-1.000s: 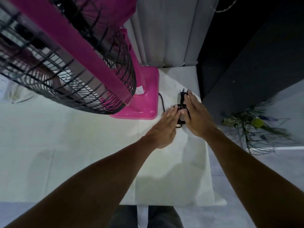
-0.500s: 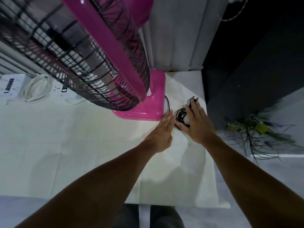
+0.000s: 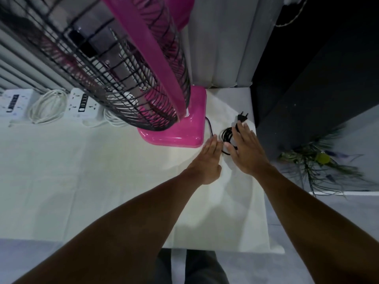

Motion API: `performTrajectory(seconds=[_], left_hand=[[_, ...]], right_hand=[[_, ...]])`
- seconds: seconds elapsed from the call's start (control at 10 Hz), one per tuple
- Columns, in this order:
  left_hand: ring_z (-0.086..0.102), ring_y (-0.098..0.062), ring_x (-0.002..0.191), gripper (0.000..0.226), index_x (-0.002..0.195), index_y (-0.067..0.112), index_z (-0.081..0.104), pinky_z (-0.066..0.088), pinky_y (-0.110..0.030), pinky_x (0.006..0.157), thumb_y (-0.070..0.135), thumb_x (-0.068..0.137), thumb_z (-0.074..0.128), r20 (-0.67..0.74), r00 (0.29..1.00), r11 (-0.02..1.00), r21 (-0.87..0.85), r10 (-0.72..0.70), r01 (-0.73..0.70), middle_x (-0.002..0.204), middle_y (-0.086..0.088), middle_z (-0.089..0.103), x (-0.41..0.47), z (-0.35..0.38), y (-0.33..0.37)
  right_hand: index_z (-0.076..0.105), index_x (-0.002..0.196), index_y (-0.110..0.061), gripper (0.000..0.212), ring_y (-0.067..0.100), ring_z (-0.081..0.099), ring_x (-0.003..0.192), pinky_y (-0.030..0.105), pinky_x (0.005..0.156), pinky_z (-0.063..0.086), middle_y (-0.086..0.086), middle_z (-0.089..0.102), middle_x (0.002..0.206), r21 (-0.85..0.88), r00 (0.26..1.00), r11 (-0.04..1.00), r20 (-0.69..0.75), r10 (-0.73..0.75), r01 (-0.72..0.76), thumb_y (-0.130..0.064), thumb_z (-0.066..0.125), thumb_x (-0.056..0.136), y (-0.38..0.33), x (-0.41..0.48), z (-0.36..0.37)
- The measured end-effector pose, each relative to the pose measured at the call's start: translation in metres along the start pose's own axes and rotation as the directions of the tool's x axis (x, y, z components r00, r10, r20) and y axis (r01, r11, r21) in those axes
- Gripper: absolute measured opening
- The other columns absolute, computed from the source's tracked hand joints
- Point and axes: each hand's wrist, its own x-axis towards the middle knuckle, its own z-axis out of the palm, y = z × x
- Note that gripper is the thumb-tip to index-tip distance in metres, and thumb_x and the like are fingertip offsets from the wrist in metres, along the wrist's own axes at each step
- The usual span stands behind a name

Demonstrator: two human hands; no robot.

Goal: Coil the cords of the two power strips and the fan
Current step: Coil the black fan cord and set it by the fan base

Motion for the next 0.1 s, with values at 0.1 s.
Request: performTrajectory(seconds=[0.1], left_hand=[[-0.013, -0.022, 0.153, 0.073, 0.158, 0.008, 0.000, 0.004, -0.039, 0.125, 0.014, 0.098, 0.042, -0.087, 0.996, 0.998, -0.047, 0.035, -0.039, 0.166, -0.009, -0.011, -0.0049, -0.0068, -0.0010]], right_hand=[[0.018, 0.160, -0.010, 0.066, 0.027, 0.005, 0.157, 0.039, 0.124, 0.004, 0.012, 0.011, 0.169, 0.026, 0.999, 1.000, -0.040, -0.002, 0.003, -0.047, 0.024, 0.106, -0.0052, -0.0063, -0.0037]])
